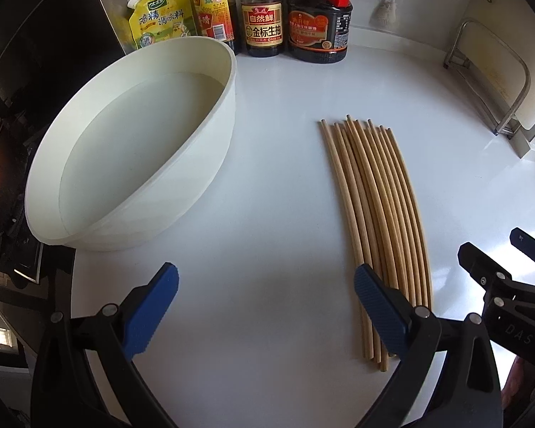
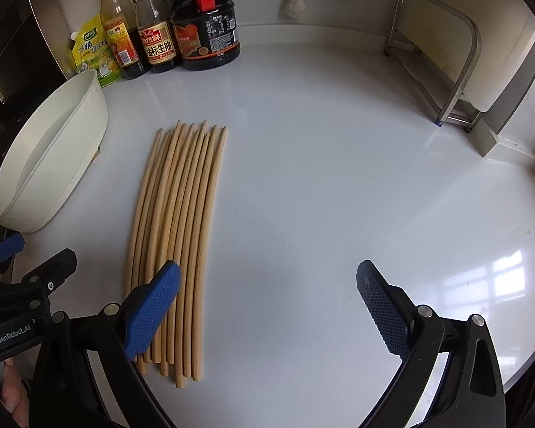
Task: Organize utensils
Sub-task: 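Move the right tool to the chopstick pile while the left tool follows, then close the left tool on one chopstick while the right tool grasps another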
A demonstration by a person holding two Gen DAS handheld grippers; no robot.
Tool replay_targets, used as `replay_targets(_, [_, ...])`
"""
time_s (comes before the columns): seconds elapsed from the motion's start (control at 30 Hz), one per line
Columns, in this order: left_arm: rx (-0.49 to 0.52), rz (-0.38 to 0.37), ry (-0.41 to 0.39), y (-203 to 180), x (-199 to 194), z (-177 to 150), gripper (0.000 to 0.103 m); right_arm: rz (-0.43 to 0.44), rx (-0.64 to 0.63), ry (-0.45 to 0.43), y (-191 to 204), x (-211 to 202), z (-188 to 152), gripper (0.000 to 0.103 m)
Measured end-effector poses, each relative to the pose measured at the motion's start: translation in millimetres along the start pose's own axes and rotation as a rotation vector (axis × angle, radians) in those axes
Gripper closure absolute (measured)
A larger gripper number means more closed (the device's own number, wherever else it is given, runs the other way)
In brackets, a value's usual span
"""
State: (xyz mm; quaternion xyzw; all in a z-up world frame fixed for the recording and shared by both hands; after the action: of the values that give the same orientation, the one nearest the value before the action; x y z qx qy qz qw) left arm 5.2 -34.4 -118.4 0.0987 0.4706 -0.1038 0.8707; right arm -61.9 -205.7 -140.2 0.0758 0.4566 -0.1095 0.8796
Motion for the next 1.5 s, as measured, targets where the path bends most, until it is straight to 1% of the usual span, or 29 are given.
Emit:
replay_targets(0.13, [-0.018,-0.006,0.026,-2.9,13.9,-2.8,0.006,0.009,-0.010,0.020,3.2,19.3,-1.0,0.009])
replay_targets(0.2, [-0.029,-0.011,0.026,-4.5,18.1,-3.4,0.006,-0.002,-0.020,0.020,4.3,25.8,-0.3,0.009])
replay_targets(0.3, [-0.021,0.000,0.026,-7.6,25.3,-3.9,0.006,-0.029,-0.032,0.026,5.0,34.5,1.3,0.009])
replay_targets(0.4, [-0.030,-0.005,0.035,-8.5,31.8,-4.5,0.006,-0.033,-0.035,0.033,5.0,41.4,2.4,0.009])
replay_targets(0.6, [-0.057,-0.013,0.039,-3.5,38.8,-3.6,0.006,-0.019,-0.045,0.040,5.8,45.4,3.8,0.009])
replay_targets(0.7, [-0.081,-0.027,0.035,0.3,39.9,-2.8,0.006,-0.026,-0.065,0.035,8.7,46.2,5.3,0.009])
replay_targets(0.8, [-0.094,-0.033,0.034,1.2,39.6,-2.9,0.006,-0.064,-0.113,0.049,8.8,49.6,3.9,0.009])
replay_targets(0.97, [-0.112,-0.055,0.022,-2.9,40.9,-1.8,0.006,-0.063,-0.100,0.035,-2.2,49.1,5.1,0.009])
replay_targets(1.13, [-0.094,-0.050,0.047,-12.3,47.9,-7.3,0.006,-0.068,-0.075,0.025,-16.1,48.3,5.0,0.009])
replay_targets(1.3, [-0.068,-0.042,0.051,-18.5,51.6,-11.1,0.006,-0.066,-0.063,0.017,-24.0,46.1,2.3,0.009])
replay_targets(1.4, [-0.051,-0.023,0.039,-20.7,51.8,-10.9,0.005,-0.065,-0.067,0.010,-24.0,44.8,0.9,0.009])
replay_targets(1.5, [-0.033,0.005,0.056,-20.4,55.2,-13.8,0.006,-0.070,-0.083,-0.002,-21.5,44.4,1.9,0.009])
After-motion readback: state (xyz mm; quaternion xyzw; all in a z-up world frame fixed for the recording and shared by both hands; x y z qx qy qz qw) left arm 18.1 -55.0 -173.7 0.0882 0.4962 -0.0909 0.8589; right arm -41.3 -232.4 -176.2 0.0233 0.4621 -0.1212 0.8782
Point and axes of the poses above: each gripper's, at about its wrist camera, not at the fingertips, and x roughly the way its jaws point, y to its left, z to its top, the point moved 3 cm from there along x, roughly the way its jaws point, and after that the axes turned 8 degrees about -y, right-handed, at the moved point
